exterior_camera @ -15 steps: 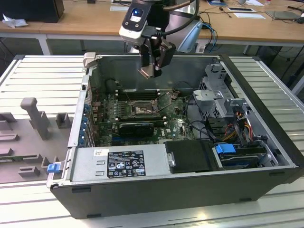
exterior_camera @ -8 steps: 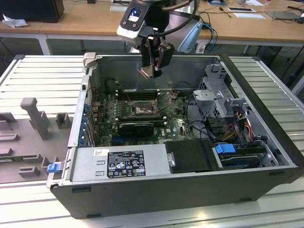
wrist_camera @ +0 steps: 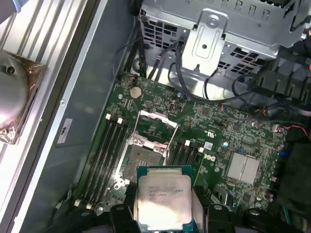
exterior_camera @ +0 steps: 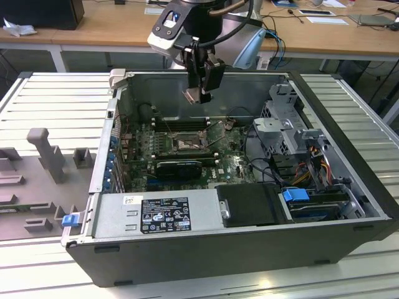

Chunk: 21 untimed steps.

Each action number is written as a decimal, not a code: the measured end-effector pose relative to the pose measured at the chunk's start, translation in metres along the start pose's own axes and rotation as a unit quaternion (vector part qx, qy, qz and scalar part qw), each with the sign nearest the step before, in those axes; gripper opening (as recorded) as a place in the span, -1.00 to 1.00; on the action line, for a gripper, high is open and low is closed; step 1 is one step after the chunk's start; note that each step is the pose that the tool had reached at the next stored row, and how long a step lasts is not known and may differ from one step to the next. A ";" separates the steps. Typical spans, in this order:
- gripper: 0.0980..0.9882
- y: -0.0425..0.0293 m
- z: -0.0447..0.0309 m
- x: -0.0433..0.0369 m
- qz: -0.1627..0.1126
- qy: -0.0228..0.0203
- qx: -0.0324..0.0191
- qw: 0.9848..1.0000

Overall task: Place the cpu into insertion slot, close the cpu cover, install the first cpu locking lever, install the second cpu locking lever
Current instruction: 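Place the cpu into insertion slot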

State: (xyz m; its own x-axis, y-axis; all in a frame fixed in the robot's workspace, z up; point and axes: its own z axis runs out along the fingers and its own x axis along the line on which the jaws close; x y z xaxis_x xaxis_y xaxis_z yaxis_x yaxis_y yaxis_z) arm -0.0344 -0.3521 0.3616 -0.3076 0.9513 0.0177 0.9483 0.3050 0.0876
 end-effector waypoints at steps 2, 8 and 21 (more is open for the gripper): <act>-0.03 0.0000 0.0000 0.0000 0.006 -0.001 0.000 1.000; -0.03 -0.0004 0.0027 -0.0003 0.016 -0.001 0.000 1.000; -0.03 -0.0021 0.0210 -0.0006 0.089 -0.008 -0.001 0.996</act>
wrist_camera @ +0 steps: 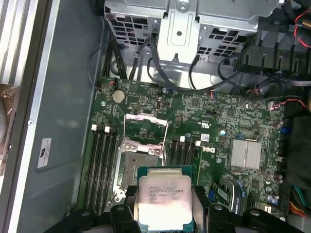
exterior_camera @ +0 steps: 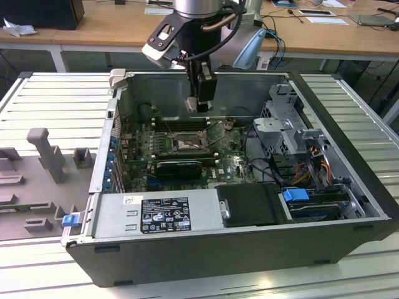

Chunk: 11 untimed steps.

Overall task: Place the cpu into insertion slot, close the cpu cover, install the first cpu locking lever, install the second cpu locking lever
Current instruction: 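Place the cpu into insertion slot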

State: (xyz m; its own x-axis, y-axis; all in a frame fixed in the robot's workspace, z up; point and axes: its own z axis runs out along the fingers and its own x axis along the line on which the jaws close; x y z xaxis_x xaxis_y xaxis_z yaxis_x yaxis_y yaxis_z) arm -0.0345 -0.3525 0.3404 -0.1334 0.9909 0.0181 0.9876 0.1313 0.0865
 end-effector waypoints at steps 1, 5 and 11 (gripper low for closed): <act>-0.03 -0.0001 0.0012 0.0000 0.000 0.000 0.000 1.000; -0.03 -0.0006 0.0068 -0.0001 0.000 0.000 0.000 1.000; -0.03 -0.0014 0.0161 -0.0003 0.001 0.000 0.000 1.000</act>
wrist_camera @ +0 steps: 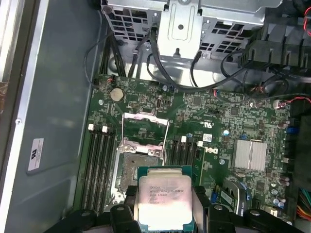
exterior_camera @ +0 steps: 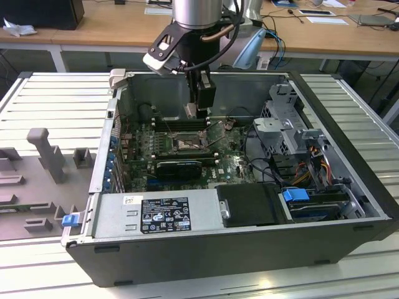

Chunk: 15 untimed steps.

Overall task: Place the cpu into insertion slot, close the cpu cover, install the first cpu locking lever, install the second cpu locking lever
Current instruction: 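Place the cpu into insertion slot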

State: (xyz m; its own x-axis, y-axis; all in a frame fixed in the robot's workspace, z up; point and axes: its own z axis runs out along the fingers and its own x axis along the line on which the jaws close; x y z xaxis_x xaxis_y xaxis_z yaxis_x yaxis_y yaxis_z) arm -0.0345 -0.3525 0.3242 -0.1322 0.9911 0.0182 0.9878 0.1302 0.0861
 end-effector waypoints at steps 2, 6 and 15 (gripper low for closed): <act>-0.03 -0.0004 0.0052 0.0000 0.019 -0.002 0.000 1.000; -0.03 -0.0009 0.0114 -0.0001 0.039 -0.003 0.000 0.999; -0.03 -0.0035 0.0330 -0.0003 0.072 -0.006 -0.001 0.997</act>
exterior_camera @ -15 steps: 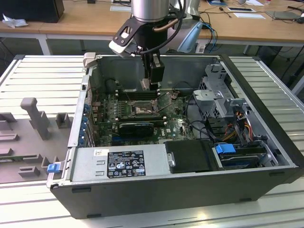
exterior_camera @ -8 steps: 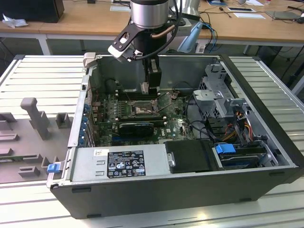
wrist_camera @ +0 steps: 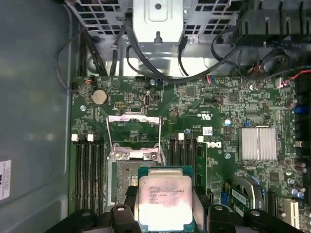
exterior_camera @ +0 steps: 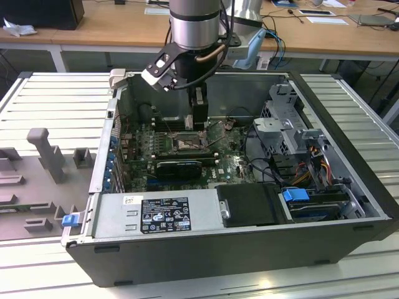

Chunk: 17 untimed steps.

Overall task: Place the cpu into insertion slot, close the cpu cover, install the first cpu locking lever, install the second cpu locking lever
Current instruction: 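Place the cpu into insertion slot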

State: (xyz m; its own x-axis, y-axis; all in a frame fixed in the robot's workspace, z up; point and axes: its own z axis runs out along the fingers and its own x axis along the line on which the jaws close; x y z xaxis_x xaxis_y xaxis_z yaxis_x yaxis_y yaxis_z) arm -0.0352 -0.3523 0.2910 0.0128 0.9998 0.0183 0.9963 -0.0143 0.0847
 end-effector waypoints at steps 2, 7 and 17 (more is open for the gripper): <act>-0.03 -0.0005 0.0050 -0.0001 0.000 0.000 0.000 1.000; -0.03 -0.0015 0.0174 -0.0003 -0.004 0.000 0.000 1.000; -0.03 -0.0046 0.0439 0.0152 -0.006 0.002 0.000 1.000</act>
State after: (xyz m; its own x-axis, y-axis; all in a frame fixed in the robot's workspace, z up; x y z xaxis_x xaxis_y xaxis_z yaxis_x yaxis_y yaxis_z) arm -0.0358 -0.3362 0.2472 0.0009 0.9998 0.0205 0.9964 -0.0027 0.0847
